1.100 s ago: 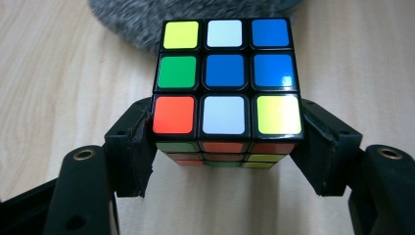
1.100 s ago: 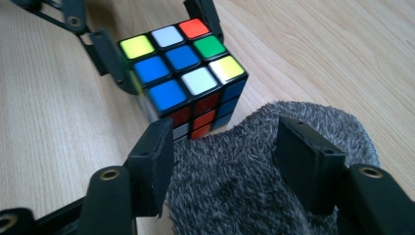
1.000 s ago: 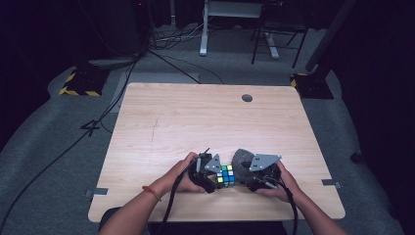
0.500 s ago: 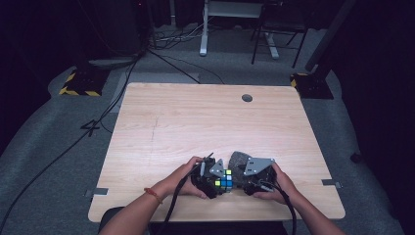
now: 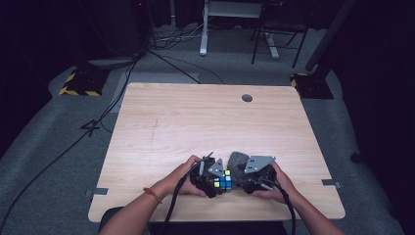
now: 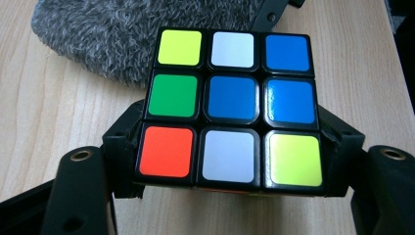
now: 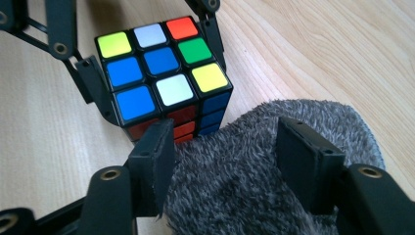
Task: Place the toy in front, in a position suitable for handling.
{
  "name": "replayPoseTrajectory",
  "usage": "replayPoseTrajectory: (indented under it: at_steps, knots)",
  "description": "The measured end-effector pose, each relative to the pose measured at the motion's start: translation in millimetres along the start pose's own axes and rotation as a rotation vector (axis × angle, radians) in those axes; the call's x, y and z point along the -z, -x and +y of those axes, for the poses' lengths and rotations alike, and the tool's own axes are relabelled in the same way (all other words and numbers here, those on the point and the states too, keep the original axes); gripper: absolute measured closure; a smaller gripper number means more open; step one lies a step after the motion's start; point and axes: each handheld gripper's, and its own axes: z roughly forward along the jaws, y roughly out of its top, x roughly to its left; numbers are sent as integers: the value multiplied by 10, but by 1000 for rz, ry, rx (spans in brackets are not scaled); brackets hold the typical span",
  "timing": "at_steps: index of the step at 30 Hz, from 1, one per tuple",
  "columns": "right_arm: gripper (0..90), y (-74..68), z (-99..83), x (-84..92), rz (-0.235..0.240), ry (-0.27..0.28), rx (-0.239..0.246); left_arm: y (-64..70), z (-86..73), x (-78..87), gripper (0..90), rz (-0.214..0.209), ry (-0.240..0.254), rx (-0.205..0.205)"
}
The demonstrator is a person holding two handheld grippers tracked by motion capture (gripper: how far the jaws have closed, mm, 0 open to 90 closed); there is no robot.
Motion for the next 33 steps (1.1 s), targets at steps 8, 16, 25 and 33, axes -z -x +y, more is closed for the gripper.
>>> replayPoseTrajectory:
  at_steps: [8,16,25,33]
  knots:
    - [417,-66,57,30,6,11,11,34,28,30,283,12,-4,-15]
    - [439,-120,120,65,4,87,-11,55,32,95,320,28,47,-9]
    - [457,-146,172,79,-18,147,-37,95,54,90,328,62,87,-31]
    - [436,-119,143,100,-37,132,-24,52,-100,131,331,38,136,-3]
